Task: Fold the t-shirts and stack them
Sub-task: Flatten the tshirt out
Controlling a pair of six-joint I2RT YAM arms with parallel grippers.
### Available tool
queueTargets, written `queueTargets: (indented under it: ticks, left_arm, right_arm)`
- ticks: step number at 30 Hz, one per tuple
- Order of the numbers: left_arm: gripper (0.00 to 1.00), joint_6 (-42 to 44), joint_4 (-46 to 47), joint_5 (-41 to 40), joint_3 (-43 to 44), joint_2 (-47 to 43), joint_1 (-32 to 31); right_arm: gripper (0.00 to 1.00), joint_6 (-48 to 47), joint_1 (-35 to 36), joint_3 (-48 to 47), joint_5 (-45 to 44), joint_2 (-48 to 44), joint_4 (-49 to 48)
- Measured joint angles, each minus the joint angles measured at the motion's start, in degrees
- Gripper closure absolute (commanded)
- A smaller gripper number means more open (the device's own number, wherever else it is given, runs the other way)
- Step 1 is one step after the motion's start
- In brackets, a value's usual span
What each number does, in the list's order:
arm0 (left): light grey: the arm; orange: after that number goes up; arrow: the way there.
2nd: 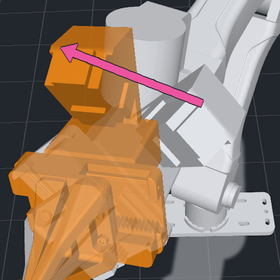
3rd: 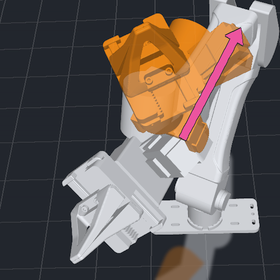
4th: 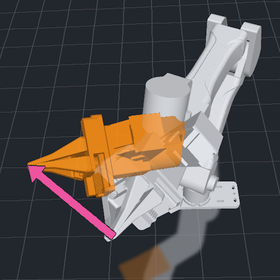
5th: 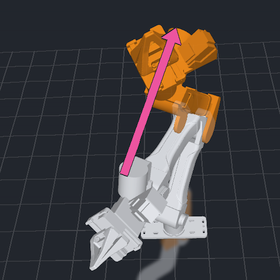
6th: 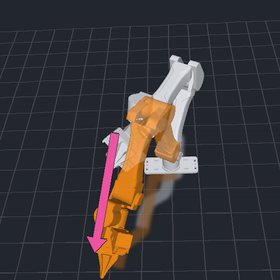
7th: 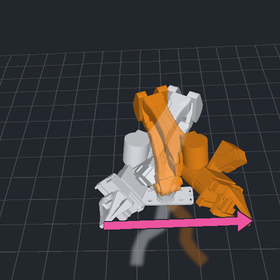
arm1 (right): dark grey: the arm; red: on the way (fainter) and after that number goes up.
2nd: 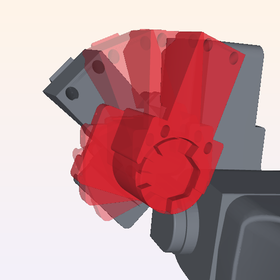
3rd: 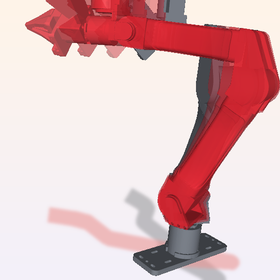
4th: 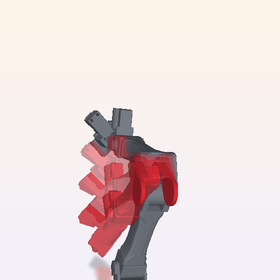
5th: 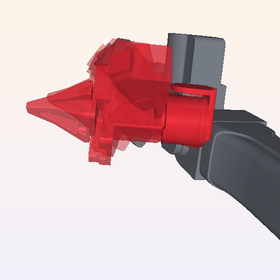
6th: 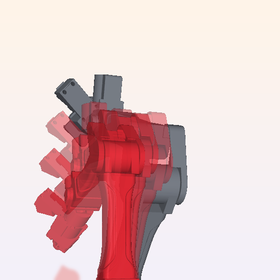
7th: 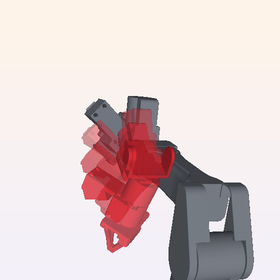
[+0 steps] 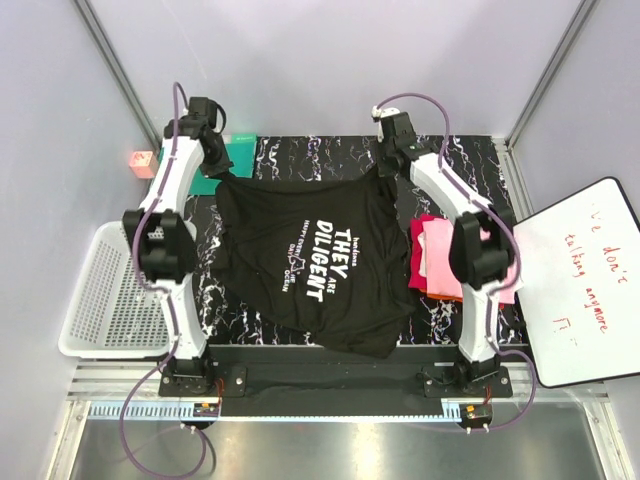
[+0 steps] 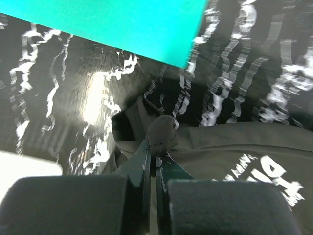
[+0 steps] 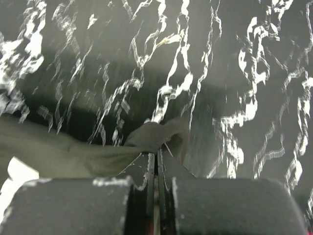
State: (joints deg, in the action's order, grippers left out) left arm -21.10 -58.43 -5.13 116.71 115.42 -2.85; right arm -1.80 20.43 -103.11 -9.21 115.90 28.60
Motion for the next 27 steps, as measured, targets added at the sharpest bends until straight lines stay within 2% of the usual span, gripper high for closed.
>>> queueTargets:
  ticks: [5,8,11,20,23,27]
  left_arm:
    - [1.00,0.11,0.02,1.33,7.50,12.33,2.08]
    - [1.00,-0.15,1.60,2.89,10.80,15.43,3.23]
    - [1.00,-0.37,3.80,5.07,12.35,16.50,4.50]
    - [1.00,0.39,8.87,8.46,11.72,16.85,5.46]
    - [1.00,0.87,9.25,8.50,8.24,15.87,5.49]
    - [1.00,1.05,11.41,9.27,-0.26,9.79,5.31]
  right_arm:
    - [1.00,1.07,-3.43,-17.20,0.26,14.05,3.10]
    - [1.00,2.27,-5.35,-29.90,-0.31,21.97,5.22]
    - [1.00,3.50,-6.51,-36.28,-1.25,26.43,6.54]
    - [1.00,4.74,-6.86,-36.26,-3.28,27.58,9.38]
    - [1.00,5.11,-6.86,-33.29,-3.04,26.43,10.64]
    - [1.00,5.18,-6.86,-31.15,-0.66,23.21,13.84]
